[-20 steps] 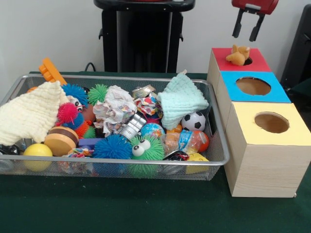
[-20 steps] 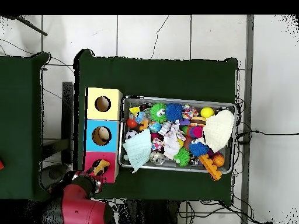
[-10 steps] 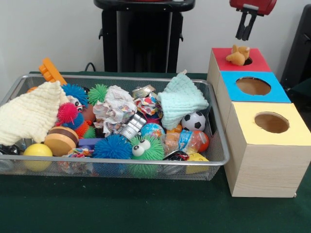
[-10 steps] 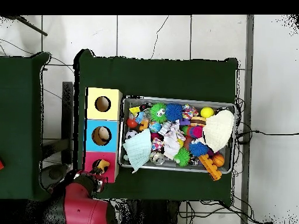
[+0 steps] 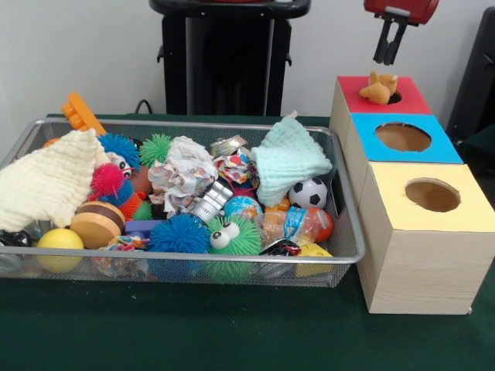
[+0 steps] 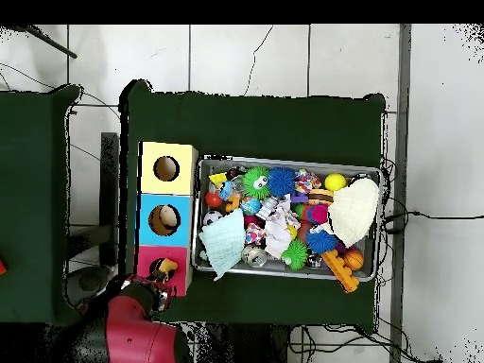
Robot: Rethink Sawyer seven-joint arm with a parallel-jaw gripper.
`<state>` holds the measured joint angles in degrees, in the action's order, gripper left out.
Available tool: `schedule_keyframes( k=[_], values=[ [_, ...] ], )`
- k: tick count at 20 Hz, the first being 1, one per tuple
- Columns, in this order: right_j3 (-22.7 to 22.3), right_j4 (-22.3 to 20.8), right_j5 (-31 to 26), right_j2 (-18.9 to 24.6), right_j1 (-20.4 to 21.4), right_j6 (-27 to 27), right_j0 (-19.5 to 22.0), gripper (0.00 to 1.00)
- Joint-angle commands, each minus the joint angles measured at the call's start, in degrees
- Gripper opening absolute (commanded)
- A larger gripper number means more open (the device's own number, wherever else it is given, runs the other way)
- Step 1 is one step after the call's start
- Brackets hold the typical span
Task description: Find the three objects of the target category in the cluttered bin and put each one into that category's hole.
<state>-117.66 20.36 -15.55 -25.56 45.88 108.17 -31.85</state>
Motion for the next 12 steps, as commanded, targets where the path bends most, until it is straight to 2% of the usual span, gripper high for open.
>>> schedule_keyframes(
  k=[1, 12],
  values=[
    [-1.54, 0.95, 2.07, 5.20, -2.17, 12.13, 2.03, 0.00],
    [-1.72, 1.08, 5.38, 6.18, -4.41, 12.87, 2.13, 0.00]
  ],
)
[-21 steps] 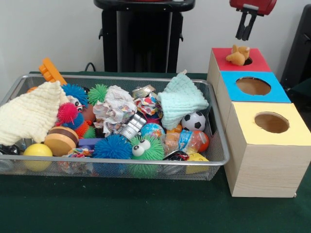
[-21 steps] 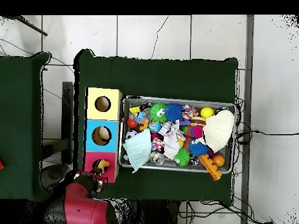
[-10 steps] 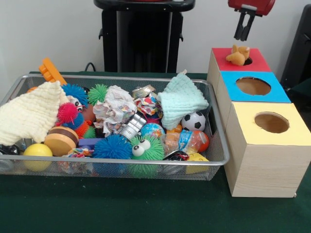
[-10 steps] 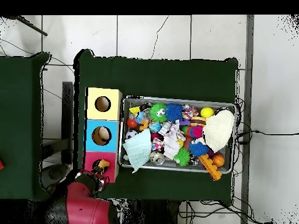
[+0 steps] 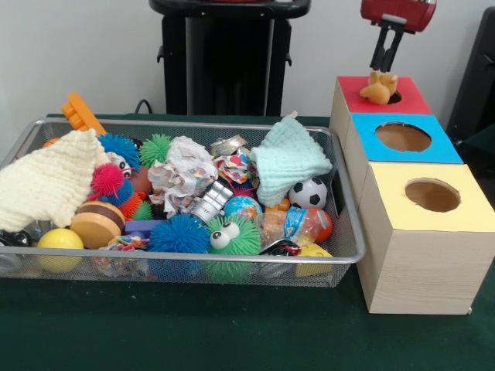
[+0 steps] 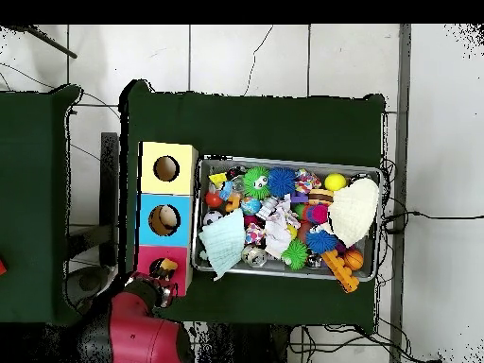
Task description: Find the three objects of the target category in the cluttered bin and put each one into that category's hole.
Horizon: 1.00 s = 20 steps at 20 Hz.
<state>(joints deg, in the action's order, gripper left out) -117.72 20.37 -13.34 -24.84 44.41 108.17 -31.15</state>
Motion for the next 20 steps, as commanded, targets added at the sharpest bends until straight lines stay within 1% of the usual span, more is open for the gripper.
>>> schedule_keyframes(
  k=[1, 7, 14, 20],
  values=[
    [-1.56, 1.10, 3.21, 5.33, -3.18, 12.91, 1.26, 0.00],
    [-1.22, 1.38, 3.75, 5.12, -4.18, 13.24, 0.65, 0.00],
    [-1.44, 1.44, 5.85, 5.98, -5.31, 13.47, 1.29, 0.00],
    [-0.72, 1.92, 6.04, 5.94, -6.44, 13.83, 1.03, 0.00]
  ],
)
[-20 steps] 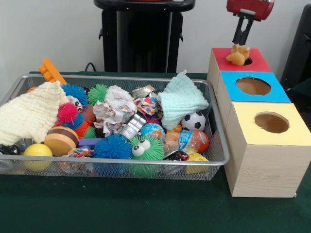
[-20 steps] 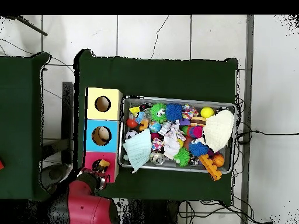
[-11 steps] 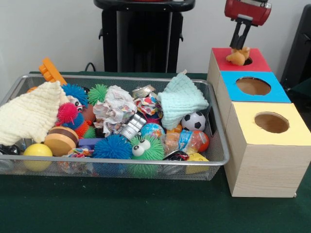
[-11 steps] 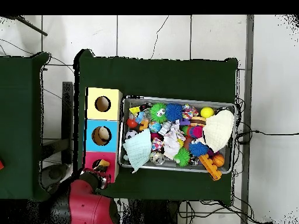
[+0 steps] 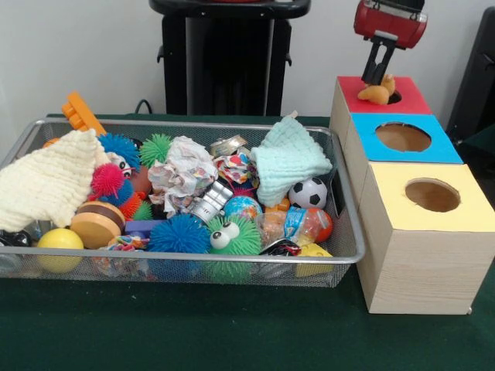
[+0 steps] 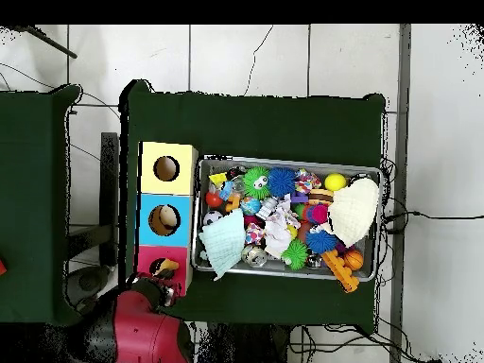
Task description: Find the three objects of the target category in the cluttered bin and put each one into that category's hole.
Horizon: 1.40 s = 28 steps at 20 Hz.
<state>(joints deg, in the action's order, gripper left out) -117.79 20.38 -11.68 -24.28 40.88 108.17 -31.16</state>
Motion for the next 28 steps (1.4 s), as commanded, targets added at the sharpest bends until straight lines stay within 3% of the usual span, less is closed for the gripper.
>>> schedule_keyframes(
  k=[1, 12, 23, 28],
  values=[
    [-0.59, 2.03, 4.41, 5.42, -3.03, 13.93, 1.00, 0.00],
    [0.34, 2.86, 5.97, 5.59, -5.42, 14.66, 0.53, 0.00],
    [3.22, 5.23, 8.42, 4.87, -11.04, 15.28, -0.94, 0.00],
    [2.69, 5.37, 8.94, 5.45, -10.85, 14.80, -0.73, 0.00]
  ],
)
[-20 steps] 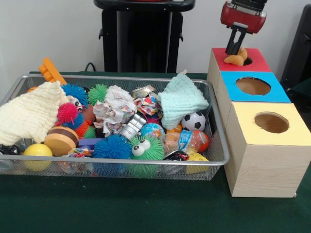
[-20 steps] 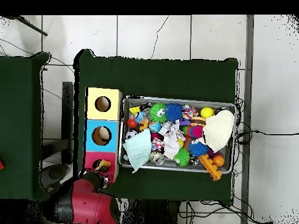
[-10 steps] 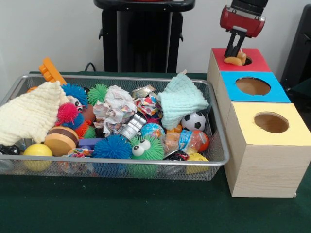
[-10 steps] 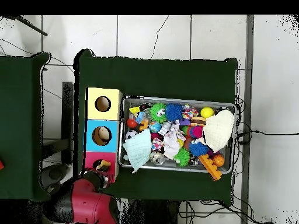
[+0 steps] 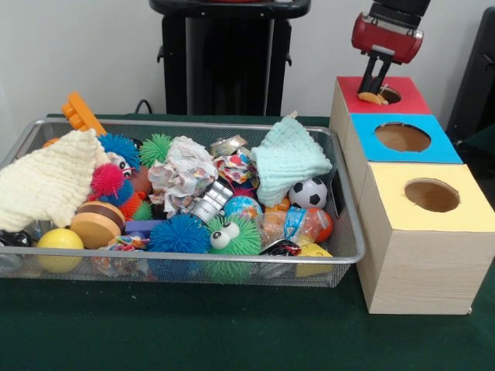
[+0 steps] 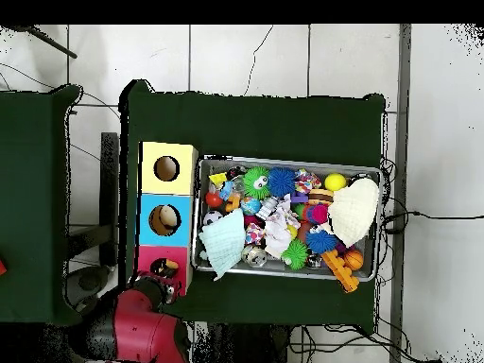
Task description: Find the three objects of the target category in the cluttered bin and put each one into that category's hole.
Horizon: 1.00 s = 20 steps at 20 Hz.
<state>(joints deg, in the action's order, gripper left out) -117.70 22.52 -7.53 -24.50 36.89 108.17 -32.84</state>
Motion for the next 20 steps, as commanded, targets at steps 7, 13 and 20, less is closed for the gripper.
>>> schedule_keyframes(
  k=[7, 13, 20],
  values=[
    [1.22, 1.57, -7.02, 3.00, 2.96, 11.97, 0.96, 0.00],
    [4.94, -0.71, -20.82, -1.68, 9.23, 11.39, -0.05, 0.00],
    [8.80, -2.19, -29.99, -3.82, 12.42, 11.09, 0.28, 0.00]
  ],
)
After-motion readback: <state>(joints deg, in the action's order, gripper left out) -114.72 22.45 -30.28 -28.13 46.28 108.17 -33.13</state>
